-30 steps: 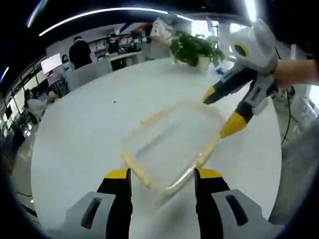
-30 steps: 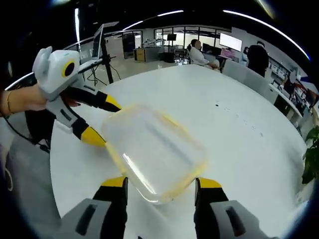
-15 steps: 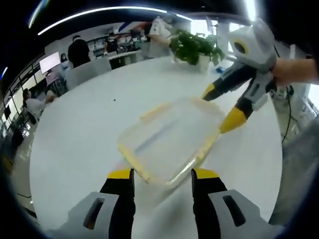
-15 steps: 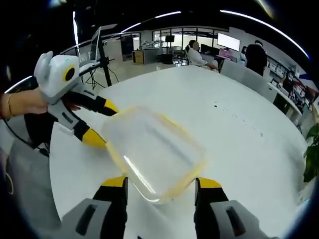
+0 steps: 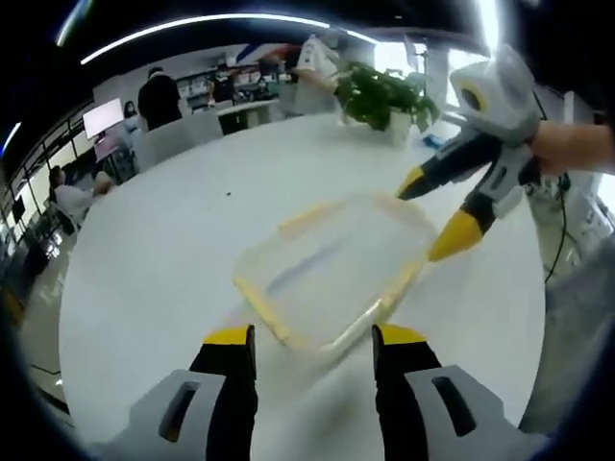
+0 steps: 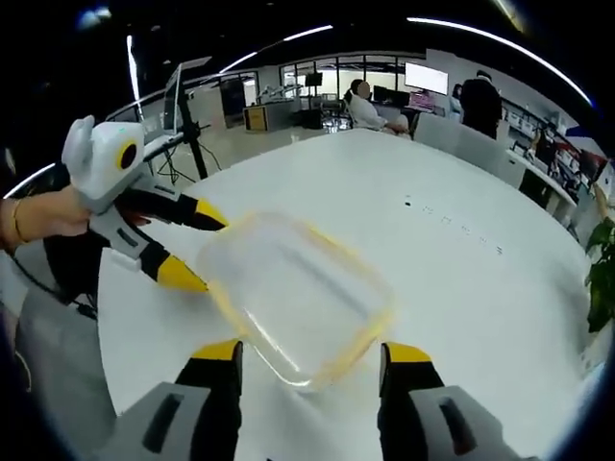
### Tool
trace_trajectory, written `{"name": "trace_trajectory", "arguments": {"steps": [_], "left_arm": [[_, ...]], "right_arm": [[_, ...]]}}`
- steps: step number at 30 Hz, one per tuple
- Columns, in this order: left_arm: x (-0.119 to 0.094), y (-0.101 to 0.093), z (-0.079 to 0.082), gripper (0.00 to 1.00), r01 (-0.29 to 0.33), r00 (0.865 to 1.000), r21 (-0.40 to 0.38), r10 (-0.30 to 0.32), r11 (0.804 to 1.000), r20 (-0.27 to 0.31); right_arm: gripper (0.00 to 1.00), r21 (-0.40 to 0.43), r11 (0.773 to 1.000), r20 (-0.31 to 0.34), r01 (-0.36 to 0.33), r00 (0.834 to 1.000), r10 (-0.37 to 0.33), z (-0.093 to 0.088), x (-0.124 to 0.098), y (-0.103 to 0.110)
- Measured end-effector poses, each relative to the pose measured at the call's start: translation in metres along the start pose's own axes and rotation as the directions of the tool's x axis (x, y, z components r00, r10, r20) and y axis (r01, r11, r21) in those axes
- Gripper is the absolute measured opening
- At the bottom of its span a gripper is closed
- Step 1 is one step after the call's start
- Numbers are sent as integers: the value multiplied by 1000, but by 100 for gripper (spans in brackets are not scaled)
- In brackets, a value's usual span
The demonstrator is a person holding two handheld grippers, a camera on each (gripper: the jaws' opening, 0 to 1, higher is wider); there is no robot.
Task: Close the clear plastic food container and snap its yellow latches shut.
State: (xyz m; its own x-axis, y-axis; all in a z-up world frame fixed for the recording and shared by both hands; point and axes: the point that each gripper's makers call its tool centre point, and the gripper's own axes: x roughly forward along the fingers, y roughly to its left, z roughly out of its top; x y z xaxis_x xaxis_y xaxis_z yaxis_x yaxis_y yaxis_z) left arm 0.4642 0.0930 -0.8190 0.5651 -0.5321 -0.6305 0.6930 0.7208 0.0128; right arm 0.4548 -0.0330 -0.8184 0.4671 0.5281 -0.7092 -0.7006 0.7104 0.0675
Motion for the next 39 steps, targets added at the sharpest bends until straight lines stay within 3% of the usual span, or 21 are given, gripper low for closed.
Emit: {"name": "trace_trajectory", "arguments": {"steps": [11,16,26,39], "left_arm": [[-28,-1,-4,45,-25,999,-17,26,1000,23],[-44,-3,-14,47,-35,999,-26,35,999,28],[-79,-5,-25,49,-82,992,-144,95,986,81],[-134,-13,-50,54,-122,982,-230,151,965,113]], "right_arm": [[58,42,999,19,0,1000,-1,-14,-16,14],[59,52,999,11,3,1000,-3,-23,-26,20],[60,92,996,55,7,998,-12,-30,-50,32],[61,175,985,102,12,994,-31,-62,-83,52]]}}
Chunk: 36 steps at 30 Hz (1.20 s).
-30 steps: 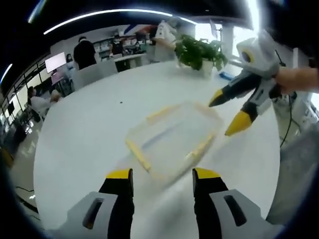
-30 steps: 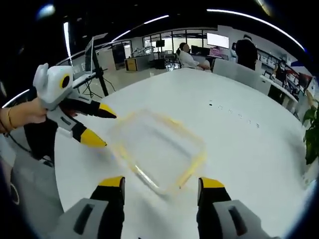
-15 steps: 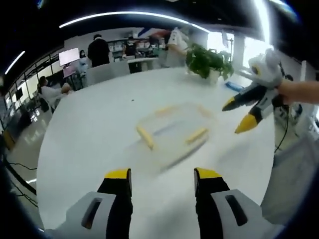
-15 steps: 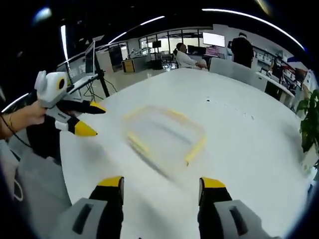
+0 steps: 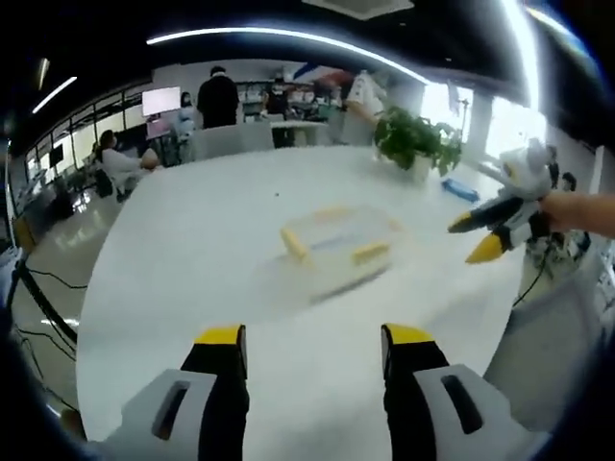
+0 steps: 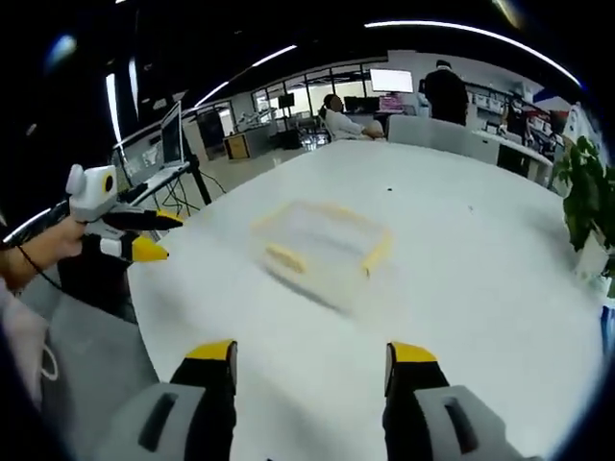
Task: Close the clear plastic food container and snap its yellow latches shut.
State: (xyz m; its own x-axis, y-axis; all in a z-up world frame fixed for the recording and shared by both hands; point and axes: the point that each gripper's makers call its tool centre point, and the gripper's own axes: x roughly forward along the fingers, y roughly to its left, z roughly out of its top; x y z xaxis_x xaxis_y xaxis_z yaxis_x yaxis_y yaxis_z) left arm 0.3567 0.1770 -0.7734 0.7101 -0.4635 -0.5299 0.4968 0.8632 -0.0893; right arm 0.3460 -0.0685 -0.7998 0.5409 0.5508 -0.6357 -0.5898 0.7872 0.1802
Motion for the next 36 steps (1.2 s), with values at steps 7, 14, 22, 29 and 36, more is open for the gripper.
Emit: {"name": "trace_trajectory", "arguments": {"steps": [7,14,22,29,36], "left_arm": [[-24,7,-7,61,-37,998,-64,40,997,41],[-38,2,-11,72,-49,995,-99,57,994,84],[-48,3,-12,76,-67,990,-122,81,990,114],[-52,4,-13,76,-66,990,-125,81,990,116],[-52,2,-15,75,-61,991,-120,75,991,112]], "right_arm": [[63,55,998,56,11,998,-14,-6,-17,11],[65,74,997,88,4,996,-11,-11,-25,29],[68,87,996,135,9,991,-21,-7,-32,42],[68,107,994,147,7,989,-23,-9,-33,48],[68,142,990,162,14,986,-37,-11,-36,47]]}}
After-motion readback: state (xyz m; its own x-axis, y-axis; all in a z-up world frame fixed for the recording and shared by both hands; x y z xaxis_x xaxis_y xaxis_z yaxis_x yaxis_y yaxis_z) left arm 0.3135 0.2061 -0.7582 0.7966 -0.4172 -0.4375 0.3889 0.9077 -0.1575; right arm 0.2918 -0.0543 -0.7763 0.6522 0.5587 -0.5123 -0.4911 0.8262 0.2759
